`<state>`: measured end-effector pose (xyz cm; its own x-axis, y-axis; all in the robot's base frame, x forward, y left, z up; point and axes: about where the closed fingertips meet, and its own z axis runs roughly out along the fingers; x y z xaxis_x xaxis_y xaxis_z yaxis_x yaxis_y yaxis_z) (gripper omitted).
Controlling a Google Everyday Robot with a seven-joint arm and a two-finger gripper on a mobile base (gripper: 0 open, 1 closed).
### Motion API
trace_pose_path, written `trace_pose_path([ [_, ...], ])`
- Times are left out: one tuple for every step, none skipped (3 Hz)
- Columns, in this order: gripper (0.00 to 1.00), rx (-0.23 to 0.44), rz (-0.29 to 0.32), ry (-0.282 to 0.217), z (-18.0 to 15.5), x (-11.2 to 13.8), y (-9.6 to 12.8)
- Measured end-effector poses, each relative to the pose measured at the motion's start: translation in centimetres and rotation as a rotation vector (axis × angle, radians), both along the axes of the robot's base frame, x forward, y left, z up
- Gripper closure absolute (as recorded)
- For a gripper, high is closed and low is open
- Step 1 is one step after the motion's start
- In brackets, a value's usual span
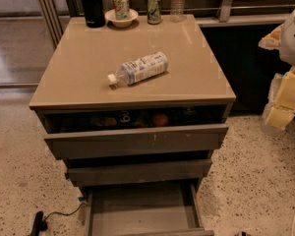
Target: Place blue plastic bottle into bottom drawer
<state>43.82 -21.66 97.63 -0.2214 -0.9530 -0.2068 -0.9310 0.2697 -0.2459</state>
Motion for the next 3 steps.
trace_pose_path([
  [0.00,0.007,-0.006,-0.013,0.0,0.2,0.2],
  [0.00,0.030,0.005,-0.038,0.3,1.6,0.7],
  [0.00,0.065,0.045,-0.076,0.5,4.5,1.9],
])
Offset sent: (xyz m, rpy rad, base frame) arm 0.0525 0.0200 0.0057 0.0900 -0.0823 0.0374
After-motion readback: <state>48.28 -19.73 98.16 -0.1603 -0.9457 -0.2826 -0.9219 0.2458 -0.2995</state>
